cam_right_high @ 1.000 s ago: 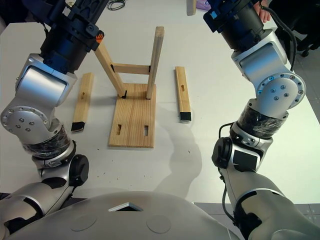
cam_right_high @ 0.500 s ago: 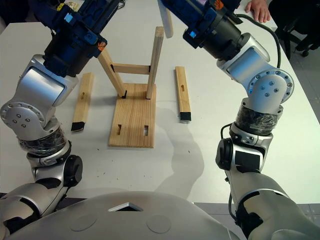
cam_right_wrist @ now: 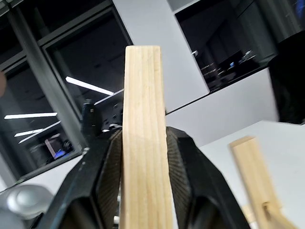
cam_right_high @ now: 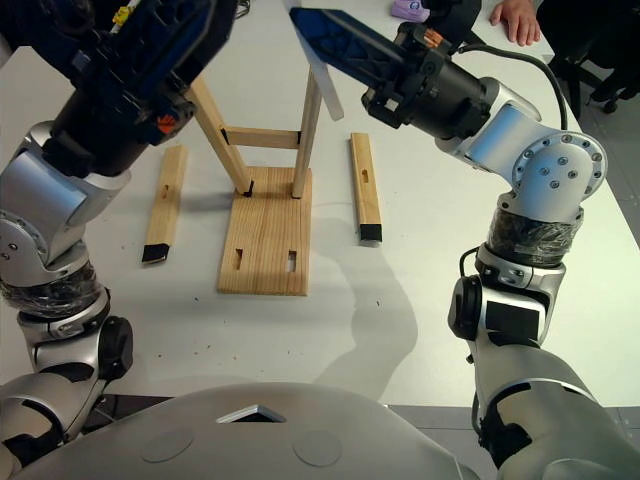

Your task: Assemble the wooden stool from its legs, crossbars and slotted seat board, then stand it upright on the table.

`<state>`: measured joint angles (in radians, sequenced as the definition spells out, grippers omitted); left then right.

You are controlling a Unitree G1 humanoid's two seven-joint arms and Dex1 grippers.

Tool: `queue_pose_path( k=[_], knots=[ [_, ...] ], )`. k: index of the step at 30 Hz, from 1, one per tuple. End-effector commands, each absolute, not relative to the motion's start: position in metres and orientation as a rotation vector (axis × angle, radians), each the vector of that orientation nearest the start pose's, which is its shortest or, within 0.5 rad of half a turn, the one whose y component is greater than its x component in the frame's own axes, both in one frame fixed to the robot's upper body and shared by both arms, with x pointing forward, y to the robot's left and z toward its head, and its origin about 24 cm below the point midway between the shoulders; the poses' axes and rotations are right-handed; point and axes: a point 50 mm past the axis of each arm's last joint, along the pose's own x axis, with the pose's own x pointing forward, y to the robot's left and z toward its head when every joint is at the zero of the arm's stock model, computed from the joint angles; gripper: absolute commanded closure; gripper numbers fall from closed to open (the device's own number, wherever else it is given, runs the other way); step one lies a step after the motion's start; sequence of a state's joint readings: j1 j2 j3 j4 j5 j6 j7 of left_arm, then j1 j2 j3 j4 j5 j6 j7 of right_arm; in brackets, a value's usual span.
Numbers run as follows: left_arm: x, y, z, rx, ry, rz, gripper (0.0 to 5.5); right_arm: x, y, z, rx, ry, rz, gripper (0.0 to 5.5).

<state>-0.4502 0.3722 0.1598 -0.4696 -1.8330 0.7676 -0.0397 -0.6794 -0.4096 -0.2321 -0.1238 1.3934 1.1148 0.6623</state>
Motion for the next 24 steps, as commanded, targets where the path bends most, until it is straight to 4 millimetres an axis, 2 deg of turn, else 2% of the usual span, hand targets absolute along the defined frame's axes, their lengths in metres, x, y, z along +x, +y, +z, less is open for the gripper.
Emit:
queue_pose_path(
  k=[1,15,24],
  knots=[
    [0.23,0.121,0.238,-0.895,0.007,-1.25,2.93,0.261,-0.128,0.245,0.606,0.052,1.598,4.18],
    [0.223,0.124,0.229,-0.675,0.086,-1.34,2.93,0.259,-0.12,0.237,0.467,0.159,1.729,4.18],
    [0.217,0.126,0.226,-0.642,0.065,-1.374,2.93,0.261,-0.124,0.226,0.441,0.214,1.725,4.18]
  ],
)
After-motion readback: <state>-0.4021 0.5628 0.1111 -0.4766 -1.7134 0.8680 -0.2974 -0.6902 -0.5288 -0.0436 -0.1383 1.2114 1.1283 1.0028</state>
